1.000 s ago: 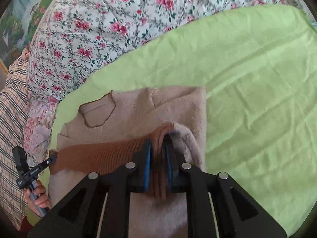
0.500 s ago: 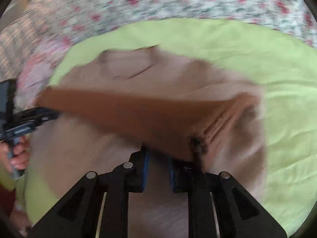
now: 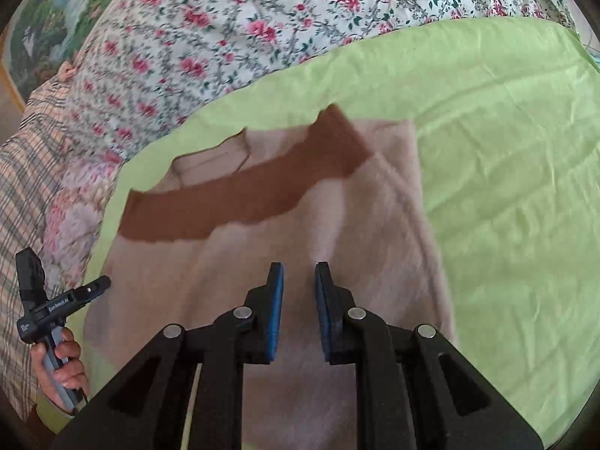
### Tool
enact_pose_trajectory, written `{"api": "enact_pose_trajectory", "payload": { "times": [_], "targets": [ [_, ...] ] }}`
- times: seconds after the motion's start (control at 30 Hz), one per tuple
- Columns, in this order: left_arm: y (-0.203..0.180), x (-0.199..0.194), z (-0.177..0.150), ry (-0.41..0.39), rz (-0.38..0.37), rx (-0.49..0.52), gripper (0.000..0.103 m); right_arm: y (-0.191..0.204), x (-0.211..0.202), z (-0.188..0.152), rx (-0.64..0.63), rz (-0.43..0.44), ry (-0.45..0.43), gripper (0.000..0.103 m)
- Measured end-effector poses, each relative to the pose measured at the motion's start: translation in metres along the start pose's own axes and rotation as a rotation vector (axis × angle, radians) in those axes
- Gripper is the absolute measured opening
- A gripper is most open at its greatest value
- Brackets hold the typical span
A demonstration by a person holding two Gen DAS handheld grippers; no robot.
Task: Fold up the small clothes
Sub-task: 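Release the hem with both grippers and withdraw, then grasp the folded sweater edge with the left gripper while the right gripper grasps the opposite edge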
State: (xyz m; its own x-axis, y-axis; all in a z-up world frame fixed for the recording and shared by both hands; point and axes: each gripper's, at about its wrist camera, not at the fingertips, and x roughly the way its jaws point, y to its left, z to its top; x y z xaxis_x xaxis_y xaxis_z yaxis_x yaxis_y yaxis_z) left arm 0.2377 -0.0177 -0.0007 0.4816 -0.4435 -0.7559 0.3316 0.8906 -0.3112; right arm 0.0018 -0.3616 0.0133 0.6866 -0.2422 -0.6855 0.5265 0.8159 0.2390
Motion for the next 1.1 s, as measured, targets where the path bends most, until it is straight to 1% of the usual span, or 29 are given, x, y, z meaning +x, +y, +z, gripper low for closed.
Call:
{"api": "enact_pose_trajectory", "payload": {
  "times": [0.1, 0.13, 0.2, 0.33, 0.43, 0.47, 0.5, 0.57, 0.6, 0.63, 0.67, 0.73, 0.87, 0.97, 1.0, 1.07, 1.1],
  "targets": [
    [-0.003, -0.029, -0.039, -0.004, -0.028, -0.021, 0.044, 0.002, -0.015, -0.025, 0.02, 0.02, -0.014, 0.026],
    [-0.003, -0.034, -0.046, -0.005, -0.029, -0.027, 0.045, 0.003, -0.018, -0.033, 0.027, 0.024, -0.02, 0.028],
    [-0.002, -0.045, -0.068, 0.003, -0.03, -0.055, 0.045, 0.005, -0.025, -0.049, 0.029, 0.031, -0.021, 0.028],
    [0.01, -0.056, -0.102, 0.035, -0.037, -0.123, 0.047, 0.012, -0.031, -0.065, 0.009, 0.052, -0.007, 0.028],
    [0.013, -0.056, -0.115, 0.05, -0.039, -0.144, 0.046, 0.017, -0.034, -0.073, -0.007, 0.068, -0.009, 0.028],
    [0.012, -0.057, -0.116, 0.046, -0.037, -0.145, 0.047, 0.017, -0.035, -0.074, -0.008, 0.071, -0.009, 0.028],
    [0.011, -0.058, -0.117, 0.043, -0.039, -0.147, 0.049, 0.017, -0.036, -0.075, -0.005, 0.076, -0.01, 0.028],
    [0.009, -0.058, -0.116, 0.037, -0.044, -0.162, 0.056, 0.018, -0.037, -0.078, -0.004, 0.083, -0.011, 0.029],
    [0.009, -0.057, -0.114, 0.036, -0.047, -0.173, 0.061, 0.019, -0.038, -0.079, -0.004, 0.086, -0.011, 0.029],
    [0.009, -0.055, -0.113, 0.034, -0.047, -0.187, 0.064, 0.02, -0.038, -0.08, -0.005, 0.087, -0.011, 0.029],
    [0.01, -0.052, -0.11, 0.03, -0.045, -0.203, 0.066, 0.021, -0.039, -0.08, -0.006, 0.09, -0.011, 0.029],
    [0.012, -0.046, -0.103, 0.021, -0.048, -0.228, 0.072, 0.023, -0.04, -0.082, -0.009, 0.101, -0.009, 0.029],
    [0.018, -0.033, -0.083, -0.017, -0.023, -0.286, 0.073, 0.027, -0.041, -0.082, -0.016, 0.119, -0.005, 0.029],
    [0.032, -0.02, -0.065, -0.04, -0.021, -0.347, 0.073, 0.028, -0.041, -0.08, -0.016, 0.133, -0.005, 0.029],
    [0.035, -0.017, -0.06, -0.047, -0.02, -0.36, 0.073, 0.027, -0.041, -0.079, -0.014, 0.138, -0.004, 0.029],
    [0.036, -0.012, -0.049, -0.069, 0.005, -0.356, 0.065, 0.026, -0.038, -0.075, -0.009, 0.151, 0.0, 0.029],
    [0.034, -0.009, -0.045, -0.074, 0.021, -0.341, 0.045, 0.025, -0.037, -0.071, -0.011, 0.156, 0.004, 0.029]
  ]
}}
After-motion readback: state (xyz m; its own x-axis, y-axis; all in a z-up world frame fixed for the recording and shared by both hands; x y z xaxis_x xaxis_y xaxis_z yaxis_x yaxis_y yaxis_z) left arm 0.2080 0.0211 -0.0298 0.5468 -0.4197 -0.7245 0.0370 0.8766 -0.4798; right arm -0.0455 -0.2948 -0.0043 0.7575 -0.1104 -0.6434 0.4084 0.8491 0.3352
